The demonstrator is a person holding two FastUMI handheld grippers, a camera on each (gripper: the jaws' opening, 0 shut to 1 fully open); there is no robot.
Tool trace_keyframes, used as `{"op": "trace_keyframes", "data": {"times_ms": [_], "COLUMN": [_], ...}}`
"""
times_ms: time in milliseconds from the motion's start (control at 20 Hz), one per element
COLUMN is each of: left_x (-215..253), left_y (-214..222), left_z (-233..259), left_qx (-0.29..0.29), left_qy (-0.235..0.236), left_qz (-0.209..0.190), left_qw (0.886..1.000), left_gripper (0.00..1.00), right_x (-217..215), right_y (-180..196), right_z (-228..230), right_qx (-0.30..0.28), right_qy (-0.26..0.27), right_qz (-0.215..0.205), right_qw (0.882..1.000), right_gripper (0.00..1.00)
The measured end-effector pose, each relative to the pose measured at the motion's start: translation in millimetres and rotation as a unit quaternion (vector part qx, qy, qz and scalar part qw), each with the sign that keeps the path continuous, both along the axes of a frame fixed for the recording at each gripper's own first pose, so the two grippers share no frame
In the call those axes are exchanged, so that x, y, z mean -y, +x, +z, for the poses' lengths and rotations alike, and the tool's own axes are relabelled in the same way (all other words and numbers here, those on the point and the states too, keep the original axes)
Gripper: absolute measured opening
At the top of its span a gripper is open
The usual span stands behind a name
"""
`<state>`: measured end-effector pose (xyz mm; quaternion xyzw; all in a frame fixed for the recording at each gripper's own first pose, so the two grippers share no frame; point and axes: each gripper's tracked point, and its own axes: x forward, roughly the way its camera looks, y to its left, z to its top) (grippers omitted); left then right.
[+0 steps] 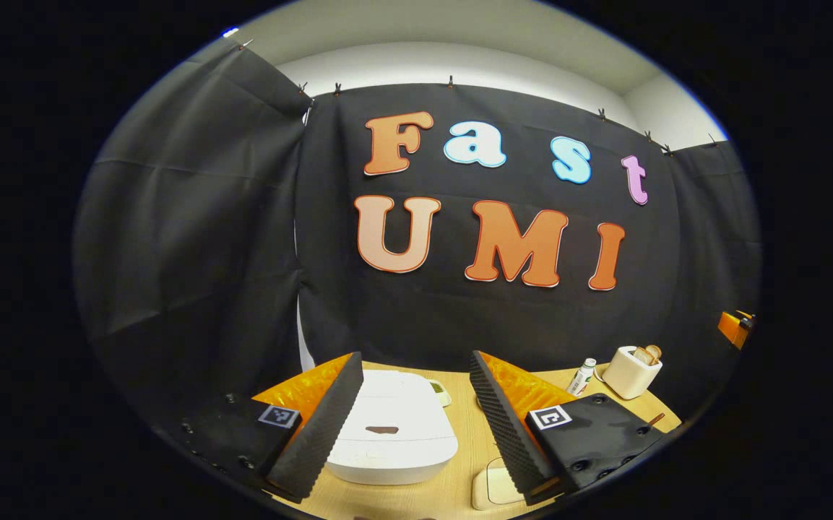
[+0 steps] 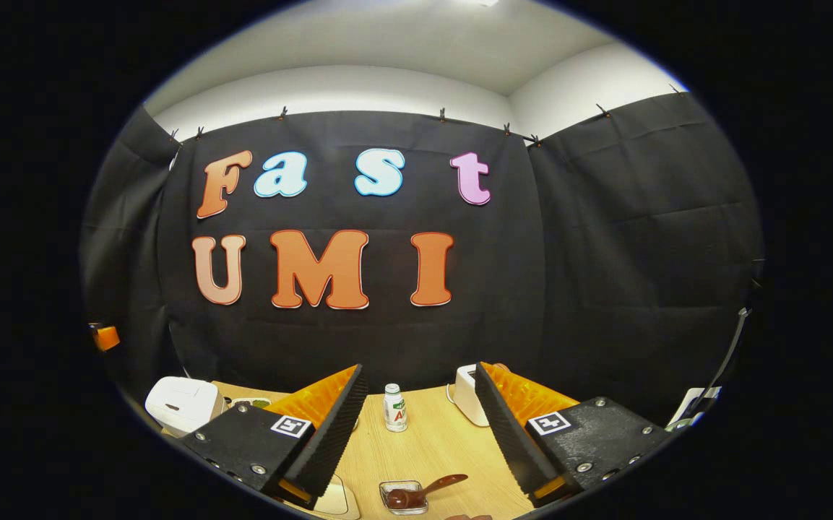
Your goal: Close the left gripper, press the button to open the rice cooker; take a wooden spoon from the chopstick holder with the right hand, scoop a spoonful of rice and pour it into the rice cooker, then put the wooden spoon back into the chopstick holder.
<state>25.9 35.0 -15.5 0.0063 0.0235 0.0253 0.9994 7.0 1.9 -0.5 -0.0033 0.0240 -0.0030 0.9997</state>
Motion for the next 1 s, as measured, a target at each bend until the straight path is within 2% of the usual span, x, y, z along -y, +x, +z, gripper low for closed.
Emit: {"op": "trace_keyframes", "data": {"times_ms": [50,200,250,350,450,650,700,750,800,1000], "left_x": [-1.6,-4.7,-0.5,-5.9,3.1,7.1,0.0,0.3,3.8,-2.0], "left_y": [1.1,3.2,0.2,1.3,-1.2,-1.3,-0.4,-1.7,0.8,7.3], "left_z": [0.0,1.4,2.0,10.0,14.6,13.7,1.0,12.3,8.7,-8.8], "left_qx": [0.002,0.005,0.007,0.019,0.031,0.030,0.028,0.024,0.018,-0.012], "left_qy": [0.000,0.015,0.018,0.020,0.016,0.032,0.034,0.032,0.028,0.003], "left_qz": [0.002,0.008,0.005,0.019,0.001,-0.013,-0.005,0.000,-0.006,-0.017], "left_qw": [1.000,1.000,1.000,0.999,0.999,0.999,0.999,0.999,0.999,1.000], "left_gripper": [1.00,0.68,0.65,0.25,0.11,0.11,0.11,0.01,0.04,0.04], "right_x": [-0.3,-1.0,-1.0,-1.9,-2.9,-4.7,-5.5,-5.4,-5.1,-5.5], "right_y": [0.3,0.7,1.4,2.1,1.6,3.2,3.6,4.4,4.6,5.6], "right_z": [0.0,-0.5,-0.2,-0.5,-1.5,-0.6,-0.3,-0.8,-0.9,-2.1], "right_qx": [-0.001,-0.003,-0.003,-0.005,-0.007,-0.006,-0.006,-0.006,-0.006,-0.008], "right_qy": [-0.001,-0.005,-0.006,-0.008,-0.010,-0.016,-0.015,-0.013,-0.012,-0.012], "right_qz": [0.000,0.001,0.001,0.002,0.007,0.010,0.012,0.014,0.014,0.015], "right_qw": [1.000,1.000,1.000,1.000,1.000,1.000,1.000,1.000,1.000,1.000], "right_gripper": [0.94,0.94,0.94,0.94,0.94,0.94,0.97,0.94,0.94,0.94]}}
